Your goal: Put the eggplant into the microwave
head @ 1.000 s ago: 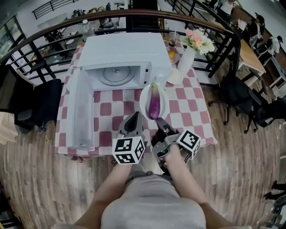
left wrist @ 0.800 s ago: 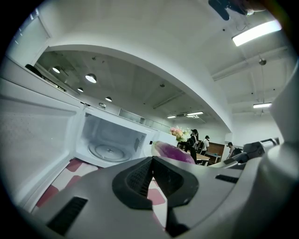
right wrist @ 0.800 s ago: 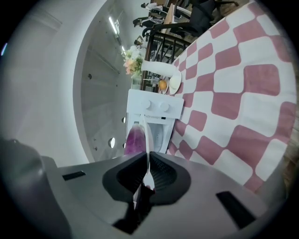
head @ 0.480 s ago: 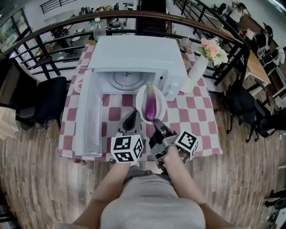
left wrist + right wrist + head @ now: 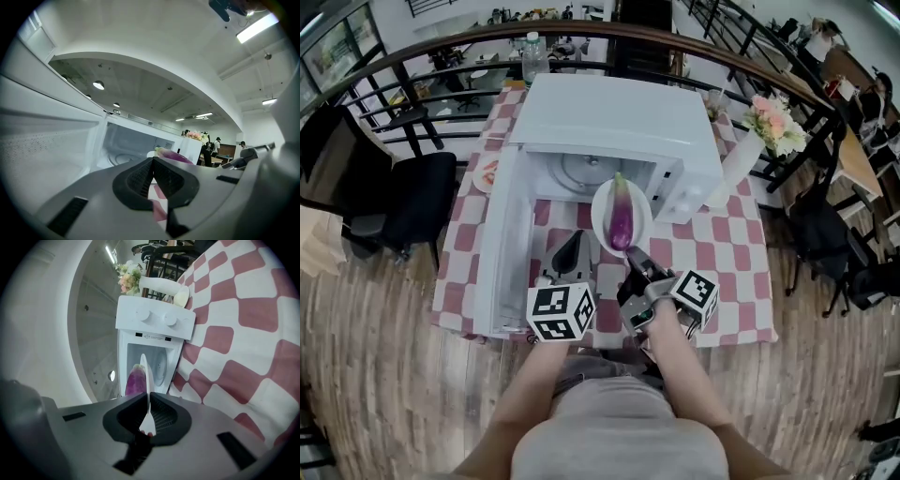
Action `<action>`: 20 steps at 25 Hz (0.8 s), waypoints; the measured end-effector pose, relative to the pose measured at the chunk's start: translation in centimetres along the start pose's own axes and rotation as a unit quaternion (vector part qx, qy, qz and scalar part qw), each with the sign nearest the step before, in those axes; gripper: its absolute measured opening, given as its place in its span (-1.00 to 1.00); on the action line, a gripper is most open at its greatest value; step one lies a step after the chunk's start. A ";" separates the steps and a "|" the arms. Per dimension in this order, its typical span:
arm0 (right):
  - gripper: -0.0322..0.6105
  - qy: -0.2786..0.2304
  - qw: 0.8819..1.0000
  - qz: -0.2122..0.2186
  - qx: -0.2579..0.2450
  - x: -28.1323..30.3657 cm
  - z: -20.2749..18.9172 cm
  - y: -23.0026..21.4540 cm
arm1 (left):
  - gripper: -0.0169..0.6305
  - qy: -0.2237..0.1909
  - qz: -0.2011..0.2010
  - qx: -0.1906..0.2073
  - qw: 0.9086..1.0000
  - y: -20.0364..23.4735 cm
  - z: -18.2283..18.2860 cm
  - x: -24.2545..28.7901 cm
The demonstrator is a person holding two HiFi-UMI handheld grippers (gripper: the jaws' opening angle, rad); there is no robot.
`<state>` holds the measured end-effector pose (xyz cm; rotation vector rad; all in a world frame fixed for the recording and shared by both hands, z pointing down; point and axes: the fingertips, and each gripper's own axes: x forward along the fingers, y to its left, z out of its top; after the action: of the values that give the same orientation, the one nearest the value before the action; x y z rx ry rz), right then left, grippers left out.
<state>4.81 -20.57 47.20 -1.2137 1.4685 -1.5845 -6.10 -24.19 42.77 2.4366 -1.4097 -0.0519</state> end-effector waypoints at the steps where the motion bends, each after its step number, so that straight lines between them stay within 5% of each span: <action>1: -0.79 0.003 1.000 -0.002 -0.002 0.3 0.1 -0.1 | -0.93 0.000 0.002 0.001 1.000 0.2 -0.1 -0.1; 20: -0.79 0.054 0.999 -0.005 -0.004 7.2 0.8 -2.7 | -0.93 0.016 0.012 0.035 0.999 1.3 -1.9 2.7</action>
<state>3.33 -27.02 51.20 -1.1573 1.5402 -1.6760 -5.47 -26.57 45.29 2.4647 -1.4496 0.0423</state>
